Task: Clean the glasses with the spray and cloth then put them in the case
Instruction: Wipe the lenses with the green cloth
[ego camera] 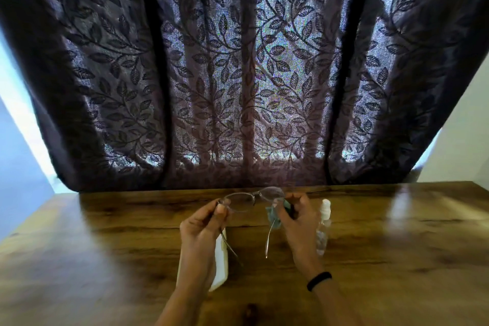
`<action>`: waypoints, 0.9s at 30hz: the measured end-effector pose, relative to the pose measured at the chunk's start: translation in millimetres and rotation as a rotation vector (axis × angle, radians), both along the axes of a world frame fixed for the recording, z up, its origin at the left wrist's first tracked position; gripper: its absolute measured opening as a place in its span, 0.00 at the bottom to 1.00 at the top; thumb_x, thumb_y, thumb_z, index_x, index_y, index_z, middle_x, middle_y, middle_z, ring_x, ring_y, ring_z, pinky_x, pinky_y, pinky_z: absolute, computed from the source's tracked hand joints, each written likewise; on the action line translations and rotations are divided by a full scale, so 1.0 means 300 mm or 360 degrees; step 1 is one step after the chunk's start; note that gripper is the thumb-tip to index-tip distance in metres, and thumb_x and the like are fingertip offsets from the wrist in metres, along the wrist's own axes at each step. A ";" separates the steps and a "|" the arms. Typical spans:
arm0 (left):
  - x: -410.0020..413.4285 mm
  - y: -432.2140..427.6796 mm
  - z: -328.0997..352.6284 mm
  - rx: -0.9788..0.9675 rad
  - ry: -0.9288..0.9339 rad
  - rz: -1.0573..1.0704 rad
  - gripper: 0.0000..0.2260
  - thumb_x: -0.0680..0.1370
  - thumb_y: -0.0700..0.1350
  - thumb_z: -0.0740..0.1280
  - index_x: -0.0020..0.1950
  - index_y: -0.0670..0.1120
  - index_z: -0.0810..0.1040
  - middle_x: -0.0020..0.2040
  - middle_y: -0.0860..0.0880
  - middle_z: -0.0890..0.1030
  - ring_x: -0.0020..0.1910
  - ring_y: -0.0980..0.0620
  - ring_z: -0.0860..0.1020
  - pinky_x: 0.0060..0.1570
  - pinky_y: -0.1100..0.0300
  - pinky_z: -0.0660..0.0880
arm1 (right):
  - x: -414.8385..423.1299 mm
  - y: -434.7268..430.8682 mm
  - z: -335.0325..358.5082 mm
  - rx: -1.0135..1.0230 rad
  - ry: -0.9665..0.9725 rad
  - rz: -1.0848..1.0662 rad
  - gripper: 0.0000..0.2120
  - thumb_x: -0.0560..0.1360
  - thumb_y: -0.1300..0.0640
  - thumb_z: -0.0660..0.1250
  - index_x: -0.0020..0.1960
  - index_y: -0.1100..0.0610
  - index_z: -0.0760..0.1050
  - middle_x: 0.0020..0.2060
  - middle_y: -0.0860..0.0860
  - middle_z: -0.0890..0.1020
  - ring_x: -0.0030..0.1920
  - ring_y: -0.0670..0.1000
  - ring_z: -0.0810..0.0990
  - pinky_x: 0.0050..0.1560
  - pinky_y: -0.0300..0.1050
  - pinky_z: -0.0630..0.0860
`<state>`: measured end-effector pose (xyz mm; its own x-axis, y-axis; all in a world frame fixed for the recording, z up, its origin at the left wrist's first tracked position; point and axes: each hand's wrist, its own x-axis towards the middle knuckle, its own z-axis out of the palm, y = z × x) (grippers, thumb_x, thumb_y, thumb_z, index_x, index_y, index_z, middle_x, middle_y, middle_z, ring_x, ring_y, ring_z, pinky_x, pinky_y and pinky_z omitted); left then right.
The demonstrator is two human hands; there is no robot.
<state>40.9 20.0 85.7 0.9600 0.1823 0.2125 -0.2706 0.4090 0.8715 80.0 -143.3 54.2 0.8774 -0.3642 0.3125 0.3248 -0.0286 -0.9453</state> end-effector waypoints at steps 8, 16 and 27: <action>0.012 -0.002 0.015 -0.0081 0.0025 0.0046 0.08 0.68 0.43 0.67 0.43 0.44 0.83 0.39 0.48 0.85 0.40 0.53 0.82 0.50 0.56 0.79 | -0.049 0.033 -0.097 0.0181 0.0301 0.0050 0.07 0.71 0.61 0.69 0.44 0.53 0.72 0.41 0.50 0.81 0.38 0.40 0.82 0.34 0.32 0.77; 0.006 -0.012 0.023 -0.0122 -0.0005 0.0122 0.10 0.67 0.42 0.67 0.46 0.40 0.81 0.37 0.48 0.84 0.38 0.53 0.81 0.50 0.54 0.78 | -0.098 0.077 -0.176 0.0326 0.0589 0.0050 0.09 0.70 0.58 0.70 0.48 0.52 0.73 0.45 0.49 0.81 0.44 0.45 0.80 0.38 0.37 0.77; 0.007 0.012 0.007 0.0149 -0.0120 0.0069 0.09 0.69 0.45 0.67 0.45 0.42 0.83 0.35 0.48 0.83 0.36 0.53 0.79 0.43 0.59 0.80 | -0.049 0.021 -0.094 0.0179 0.0322 -0.0053 0.10 0.70 0.59 0.70 0.45 0.48 0.72 0.43 0.47 0.80 0.46 0.46 0.80 0.45 0.42 0.78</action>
